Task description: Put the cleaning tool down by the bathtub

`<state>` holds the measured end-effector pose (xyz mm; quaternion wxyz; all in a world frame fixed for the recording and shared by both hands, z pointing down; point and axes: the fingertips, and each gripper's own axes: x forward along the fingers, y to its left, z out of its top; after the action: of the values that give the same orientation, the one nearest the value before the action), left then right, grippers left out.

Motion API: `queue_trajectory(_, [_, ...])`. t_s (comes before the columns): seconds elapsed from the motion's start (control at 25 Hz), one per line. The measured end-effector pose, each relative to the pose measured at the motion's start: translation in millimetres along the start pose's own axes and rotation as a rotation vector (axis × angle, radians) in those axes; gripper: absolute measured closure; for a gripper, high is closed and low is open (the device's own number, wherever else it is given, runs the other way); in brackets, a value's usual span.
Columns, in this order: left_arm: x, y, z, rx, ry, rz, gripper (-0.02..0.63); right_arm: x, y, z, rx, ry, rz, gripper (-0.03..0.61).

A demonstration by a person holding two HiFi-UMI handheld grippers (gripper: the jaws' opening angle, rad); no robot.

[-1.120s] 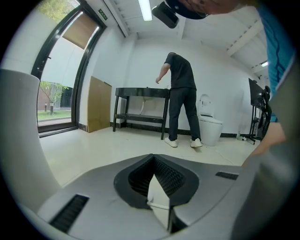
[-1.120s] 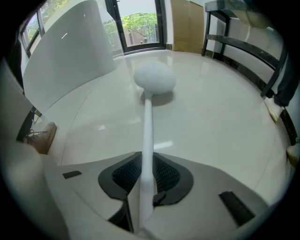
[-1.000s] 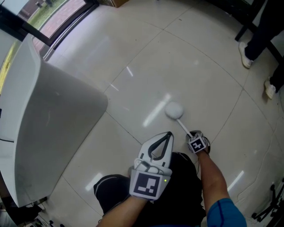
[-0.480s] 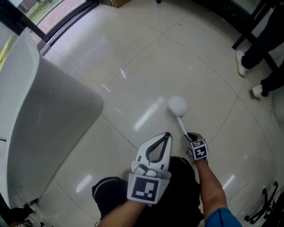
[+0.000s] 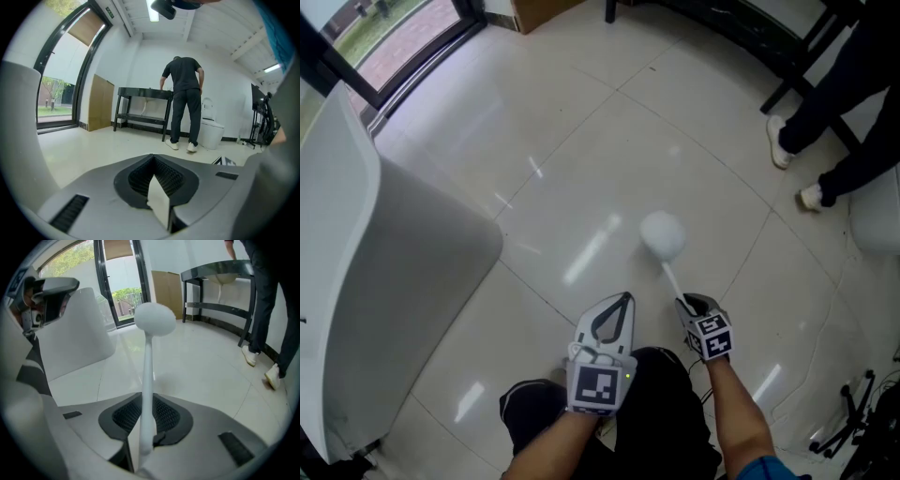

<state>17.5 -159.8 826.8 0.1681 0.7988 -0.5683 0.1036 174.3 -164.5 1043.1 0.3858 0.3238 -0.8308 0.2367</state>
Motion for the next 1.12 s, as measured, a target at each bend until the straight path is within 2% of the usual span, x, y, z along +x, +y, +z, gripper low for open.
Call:
queue_trajectory(0.12, [-4,3,14,0.034,0.018,-0.006,0.611,-43,8,23,0.02,-0.023,-0.008,0.489])
queue_trajectory(0.2, [-18,4,40,0.029,0.014,0.003,0.611,-73,14,42,0.014,-0.039,-0.01,0.489])
queue_trajectory(0.32, [-41,-6,92,0.035,-0.009,0.005,0.611,-120,22,78,0.002,-0.067,-0.02,0.489])
queue_trajectory(0.44, [-65,-26,147,0.042,-0.022,-0.009,0.611,-175,32,125,-0.02,-0.137,-0.036,0.489])
queue_trajectory(0.64, [-99,-65,241,0.053,-0.002,-0.026,0.611,-279,42,208,-0.008,-0.251,-0.058,0.489])
queue_trajectory(0.92, [-159,-108,374,0.108,-0.021,-0.048,0.611,-434,62,285,0.061,-0.321,-0.067,0.489])
queue_trajectory(1.12, [-203,-141,434,0.133,-0.02,-0.083,0.611,-538,78,330,0.057,-0.425,-0.108,0.489])
